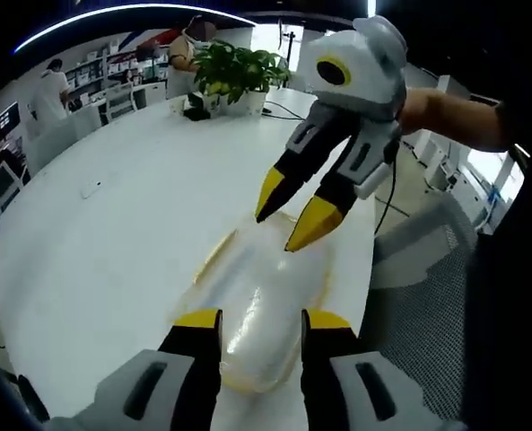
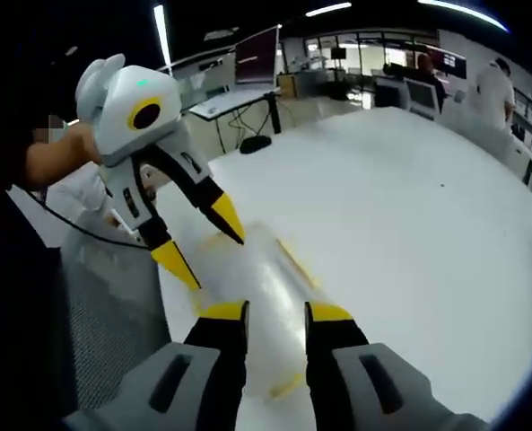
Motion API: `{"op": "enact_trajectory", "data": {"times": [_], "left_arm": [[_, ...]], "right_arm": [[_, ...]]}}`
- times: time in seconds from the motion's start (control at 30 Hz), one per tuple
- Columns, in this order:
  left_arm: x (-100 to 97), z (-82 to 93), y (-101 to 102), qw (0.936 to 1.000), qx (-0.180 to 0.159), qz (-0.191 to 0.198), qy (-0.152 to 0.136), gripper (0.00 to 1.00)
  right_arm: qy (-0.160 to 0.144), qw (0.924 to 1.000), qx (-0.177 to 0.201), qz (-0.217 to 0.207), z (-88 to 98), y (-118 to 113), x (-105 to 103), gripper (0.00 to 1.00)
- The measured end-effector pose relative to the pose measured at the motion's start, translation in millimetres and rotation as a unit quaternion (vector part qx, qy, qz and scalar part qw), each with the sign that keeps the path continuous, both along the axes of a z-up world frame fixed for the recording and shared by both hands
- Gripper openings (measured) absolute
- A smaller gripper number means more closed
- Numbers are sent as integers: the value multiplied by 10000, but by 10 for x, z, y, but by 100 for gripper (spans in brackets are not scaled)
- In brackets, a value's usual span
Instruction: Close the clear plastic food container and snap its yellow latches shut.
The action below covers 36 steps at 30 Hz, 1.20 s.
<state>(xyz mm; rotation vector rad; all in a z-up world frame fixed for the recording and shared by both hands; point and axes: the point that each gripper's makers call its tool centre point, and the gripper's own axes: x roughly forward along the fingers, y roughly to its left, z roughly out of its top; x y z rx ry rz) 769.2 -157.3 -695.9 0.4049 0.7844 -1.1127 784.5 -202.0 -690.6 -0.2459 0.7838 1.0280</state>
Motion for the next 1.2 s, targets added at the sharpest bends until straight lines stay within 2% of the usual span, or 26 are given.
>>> {"op": "enact_trajectory", "data": {"times": [0.4,0.73,0.93,1.2], "left_arm": [[4,-3,-208,9990,-96,-419,-141,23],[-24,-58,-299,9960,15,-845,-290,19],[-75,-74,-321,9943,68,-1024,-304,19],[-226,-100,-309,9908,186,-1259,-449,27]], "right_arm": [[-119,9989,-165,433,-94,131,68,17],[-178,9977,-282,587,-152,183,177,14],[-181,9963,-290,786,-141,214,213,20],[-84,9938,-318,1066,-169,250,257,30]]}}
